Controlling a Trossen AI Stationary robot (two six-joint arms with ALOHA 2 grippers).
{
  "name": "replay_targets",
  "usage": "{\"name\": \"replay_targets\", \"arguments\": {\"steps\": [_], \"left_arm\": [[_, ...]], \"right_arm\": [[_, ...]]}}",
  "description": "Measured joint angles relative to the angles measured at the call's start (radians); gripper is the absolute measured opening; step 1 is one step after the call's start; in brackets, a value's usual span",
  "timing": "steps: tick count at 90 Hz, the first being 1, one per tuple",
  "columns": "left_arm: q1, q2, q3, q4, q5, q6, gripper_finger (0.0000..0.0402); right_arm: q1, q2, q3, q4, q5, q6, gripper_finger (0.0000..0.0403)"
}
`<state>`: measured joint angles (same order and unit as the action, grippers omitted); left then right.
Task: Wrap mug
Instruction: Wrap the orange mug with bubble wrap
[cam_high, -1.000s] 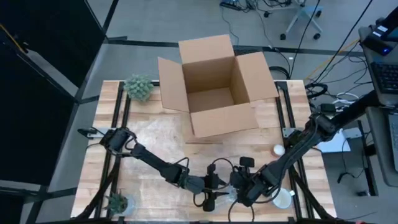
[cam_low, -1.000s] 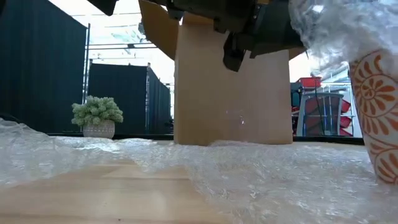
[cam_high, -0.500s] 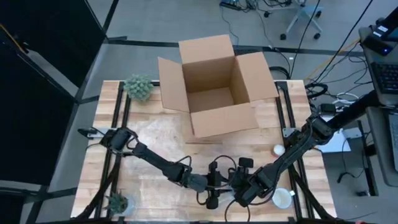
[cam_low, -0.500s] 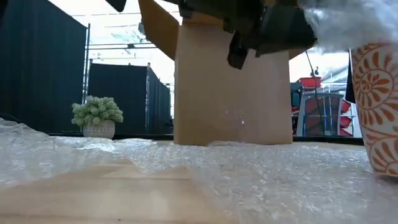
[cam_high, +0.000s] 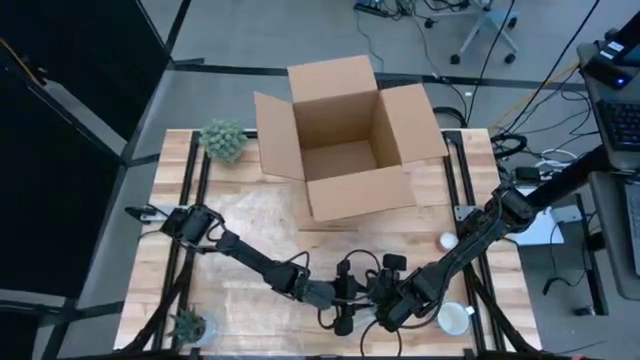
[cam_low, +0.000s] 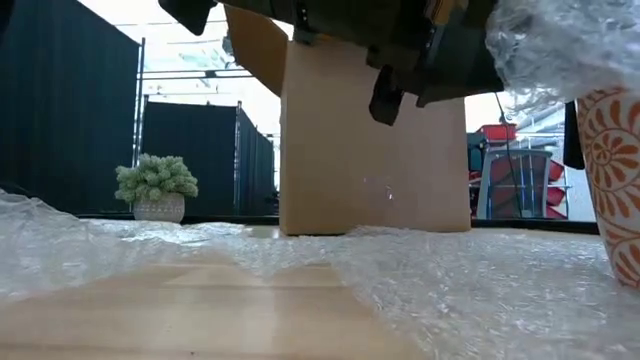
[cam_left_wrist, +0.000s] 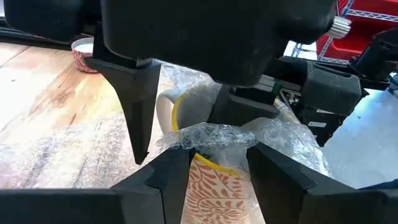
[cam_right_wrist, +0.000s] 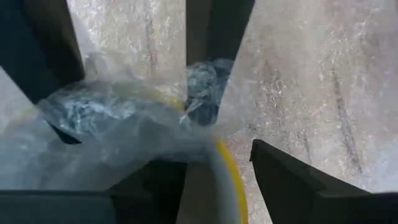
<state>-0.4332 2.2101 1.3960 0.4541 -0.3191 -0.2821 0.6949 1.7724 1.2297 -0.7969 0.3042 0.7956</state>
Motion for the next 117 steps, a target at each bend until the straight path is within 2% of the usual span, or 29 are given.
{"name": "replay_targets", "arguments": {"steps": [24,43,61,74,89,96,117], "left_arm": [[0.001,0.000,-0.001,0.000,0.000,0.001,0.0148],[0.001,0.000,-0.002,0.000,0.000,0.006,0.0148],[0.001,0.000,-0.002,0.001,0.000,0.008,0.0148],[0.001,0.000,-0.003,0.001,0.000,0.007,0.0148],[0.001,0.000,-0.003,0.002,0.000,0.006,0.0148],[0.001,0.000,-0.003,0.002,0.000,0.006,0.0148],[0.001,0.000,-0.003,0.002,0.000,0.002,0.0148]], "right_arm": [[0.001,-0.097,0.000,-0.034,-0.026,0.000,0.0169],[0.001,-0.292,0.001,-0.126,-0.069,0.038,0.0169],[0.046,-0.437,0.002,-0.212,-0.055,0.118,0.0169],[0.118,-0.421,-0.034,-0.276,0.012,0.186,0.0169],[0.173,-0.375,-0.133,-0.226,-0.043,0.253,0.0169],[0.184,-0.361,-0.151,-0.195,-0.027,0.275,0.0169],[0.155,-0.316,-0.155,-0.040,0.084,0.114,0.0169]]}}
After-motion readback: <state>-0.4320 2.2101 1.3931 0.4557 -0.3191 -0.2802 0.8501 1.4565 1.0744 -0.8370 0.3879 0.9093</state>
